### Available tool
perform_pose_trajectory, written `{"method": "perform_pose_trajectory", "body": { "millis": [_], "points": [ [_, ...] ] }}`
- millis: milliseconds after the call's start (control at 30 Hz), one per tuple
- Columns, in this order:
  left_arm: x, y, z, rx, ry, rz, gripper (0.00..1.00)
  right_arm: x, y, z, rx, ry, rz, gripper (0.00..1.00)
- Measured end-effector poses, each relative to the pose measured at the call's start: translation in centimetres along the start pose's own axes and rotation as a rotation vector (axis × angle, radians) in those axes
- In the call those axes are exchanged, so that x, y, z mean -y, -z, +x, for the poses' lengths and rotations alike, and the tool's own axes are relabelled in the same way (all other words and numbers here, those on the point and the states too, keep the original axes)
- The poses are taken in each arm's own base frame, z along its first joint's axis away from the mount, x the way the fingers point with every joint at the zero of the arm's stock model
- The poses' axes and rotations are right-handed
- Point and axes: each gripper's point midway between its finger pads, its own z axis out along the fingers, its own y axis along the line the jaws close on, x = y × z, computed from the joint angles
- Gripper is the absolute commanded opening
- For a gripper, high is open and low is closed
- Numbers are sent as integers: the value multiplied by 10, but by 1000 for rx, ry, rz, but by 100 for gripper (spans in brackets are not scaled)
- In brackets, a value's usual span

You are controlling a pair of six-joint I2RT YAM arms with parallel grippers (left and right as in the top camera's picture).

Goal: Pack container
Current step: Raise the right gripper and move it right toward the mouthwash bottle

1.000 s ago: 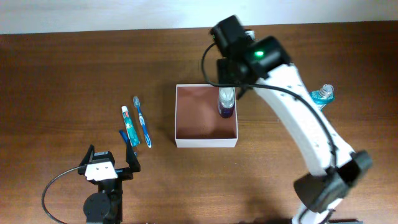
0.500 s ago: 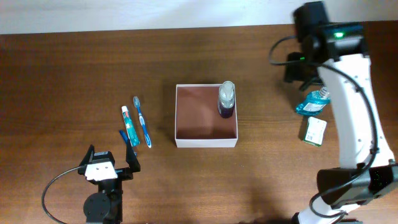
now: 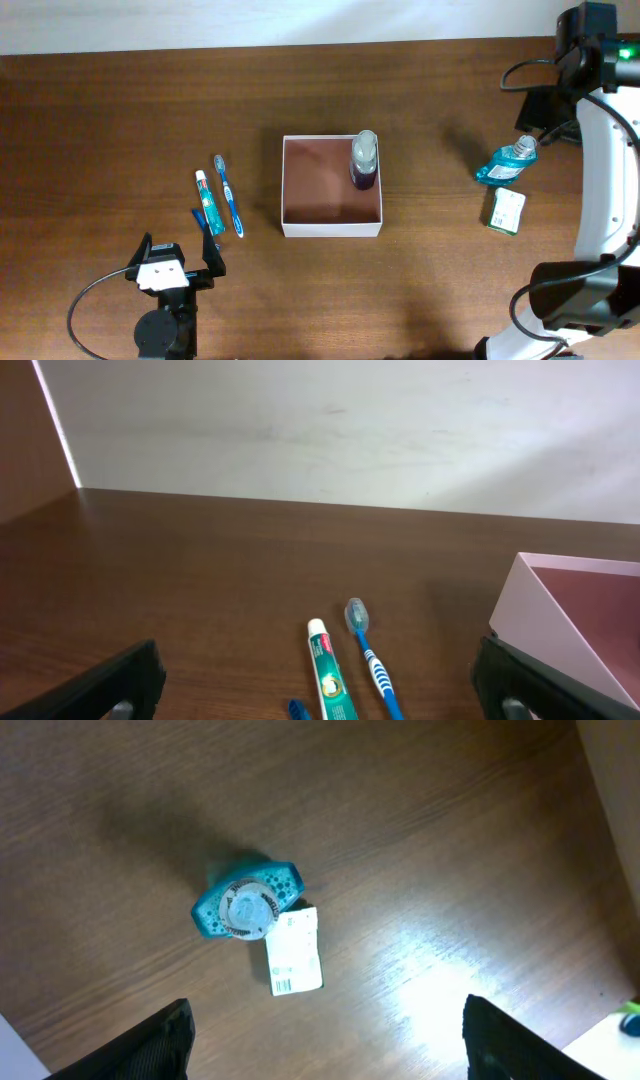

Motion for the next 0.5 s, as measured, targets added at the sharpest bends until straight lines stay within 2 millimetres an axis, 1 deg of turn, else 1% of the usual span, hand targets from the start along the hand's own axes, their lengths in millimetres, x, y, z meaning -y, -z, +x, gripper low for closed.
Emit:
{"method": "perform_pose_trajectory", "body": {
  "millis": [233, 267, 367, 500],
  "points": [
    [0, 0, 0, 0, 0, 0, 100, -13, -30, -3, 4, 43, -12, 77],
    [0, 0, 0, 0, 0, 0, 99, -15, -36, -3, 6, 47, -13, 74],
    [0, 0, 0, 0, 0, 0, 99, -20, -50, -1, 2, 66, -16, 72],
    [0, 0, 0, 0, 0, 0, 99, -25, -66, 0, 6, 93, -20, 70]
  ]
}}
